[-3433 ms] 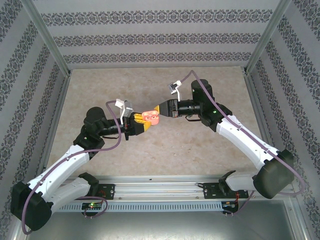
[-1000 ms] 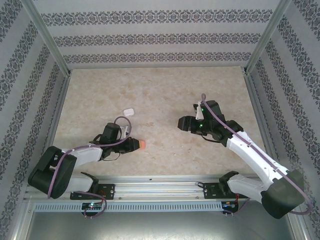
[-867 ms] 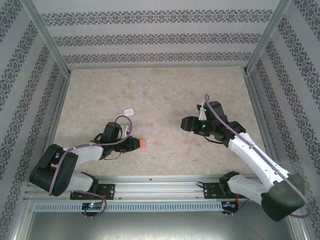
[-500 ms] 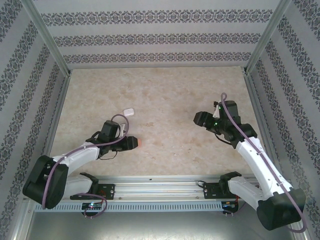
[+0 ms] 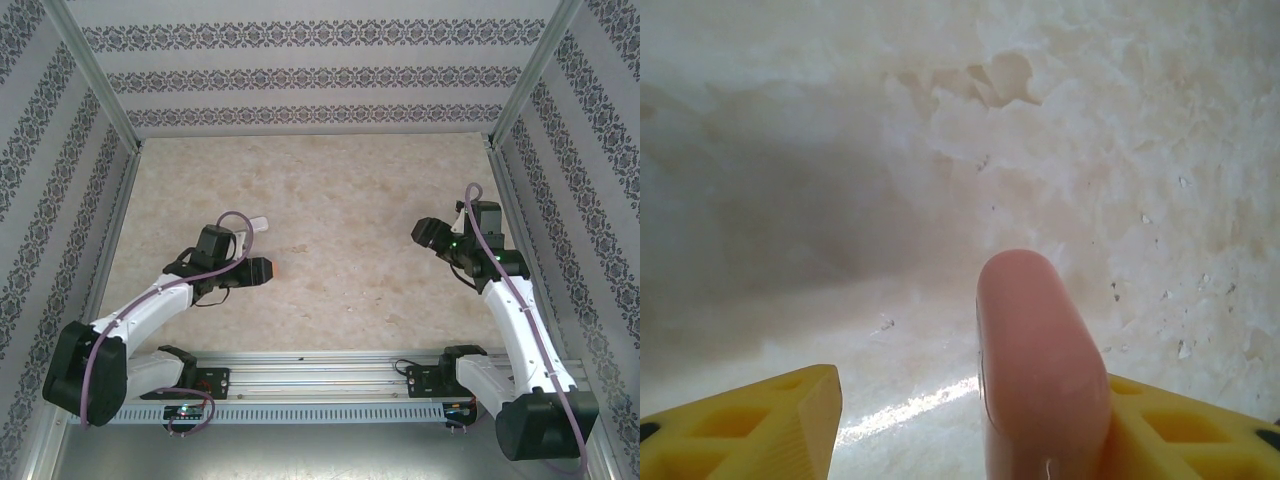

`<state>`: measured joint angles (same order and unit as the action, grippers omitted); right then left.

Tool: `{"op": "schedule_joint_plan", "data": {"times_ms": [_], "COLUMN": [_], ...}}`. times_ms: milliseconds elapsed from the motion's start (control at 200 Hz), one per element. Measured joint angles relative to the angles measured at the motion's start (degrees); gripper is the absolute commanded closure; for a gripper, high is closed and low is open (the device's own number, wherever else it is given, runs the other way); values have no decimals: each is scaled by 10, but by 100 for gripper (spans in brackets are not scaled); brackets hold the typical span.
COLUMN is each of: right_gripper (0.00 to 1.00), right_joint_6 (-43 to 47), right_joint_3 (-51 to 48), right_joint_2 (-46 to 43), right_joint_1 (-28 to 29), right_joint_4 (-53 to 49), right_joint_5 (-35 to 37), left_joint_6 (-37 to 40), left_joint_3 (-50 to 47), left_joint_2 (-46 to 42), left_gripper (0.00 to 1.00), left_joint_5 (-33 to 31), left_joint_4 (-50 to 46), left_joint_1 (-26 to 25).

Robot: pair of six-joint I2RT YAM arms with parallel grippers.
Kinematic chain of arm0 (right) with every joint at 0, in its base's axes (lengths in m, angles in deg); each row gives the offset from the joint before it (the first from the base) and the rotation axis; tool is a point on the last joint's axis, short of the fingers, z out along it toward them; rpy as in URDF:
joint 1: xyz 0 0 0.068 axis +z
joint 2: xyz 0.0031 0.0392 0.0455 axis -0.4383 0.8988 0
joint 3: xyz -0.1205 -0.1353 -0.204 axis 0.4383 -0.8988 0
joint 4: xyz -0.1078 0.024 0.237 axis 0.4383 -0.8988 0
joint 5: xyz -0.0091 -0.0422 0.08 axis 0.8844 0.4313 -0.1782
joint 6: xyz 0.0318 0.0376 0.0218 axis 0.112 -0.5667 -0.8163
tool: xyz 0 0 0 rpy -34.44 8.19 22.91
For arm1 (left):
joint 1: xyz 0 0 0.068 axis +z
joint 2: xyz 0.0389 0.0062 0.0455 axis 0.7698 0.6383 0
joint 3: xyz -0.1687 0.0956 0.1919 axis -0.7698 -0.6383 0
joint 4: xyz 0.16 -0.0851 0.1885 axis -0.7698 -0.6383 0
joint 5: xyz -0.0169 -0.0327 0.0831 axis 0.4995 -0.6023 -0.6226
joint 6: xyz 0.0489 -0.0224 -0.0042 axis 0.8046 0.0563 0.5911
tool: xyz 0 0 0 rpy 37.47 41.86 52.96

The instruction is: Insert the wireless bluetooth earbuds into the charging case

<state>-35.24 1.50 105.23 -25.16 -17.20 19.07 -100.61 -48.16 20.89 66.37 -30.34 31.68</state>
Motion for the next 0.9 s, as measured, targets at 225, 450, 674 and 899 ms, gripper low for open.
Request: {"op": "schedule_joint_plan", "data": {"times_ms": [225,450,674,899], "right_gripper": [36,46,60,70], "right_joint_6": [-3,-31,-78,-123], "right_joint_3": [-5,-24,-32,-27], "right_joint_2": [19,65,170,307], "right_joint_1": [12,143,288,399], "right_joint_4": [14,55,156,287], "right_joint_5": [-39,-30,-26,-43], "left_joint_6": [0,0,-5,-16], "left_joint_3": [-39,-43,-47,-53], "left_joint_2": [42,60,61,69], "left_gripper": [29,14,14,18], "left_joint_5": [40,57,79,98], "left_joint_4": [26,26,40,53], "left_joint_1": [0,0,0,8]}}
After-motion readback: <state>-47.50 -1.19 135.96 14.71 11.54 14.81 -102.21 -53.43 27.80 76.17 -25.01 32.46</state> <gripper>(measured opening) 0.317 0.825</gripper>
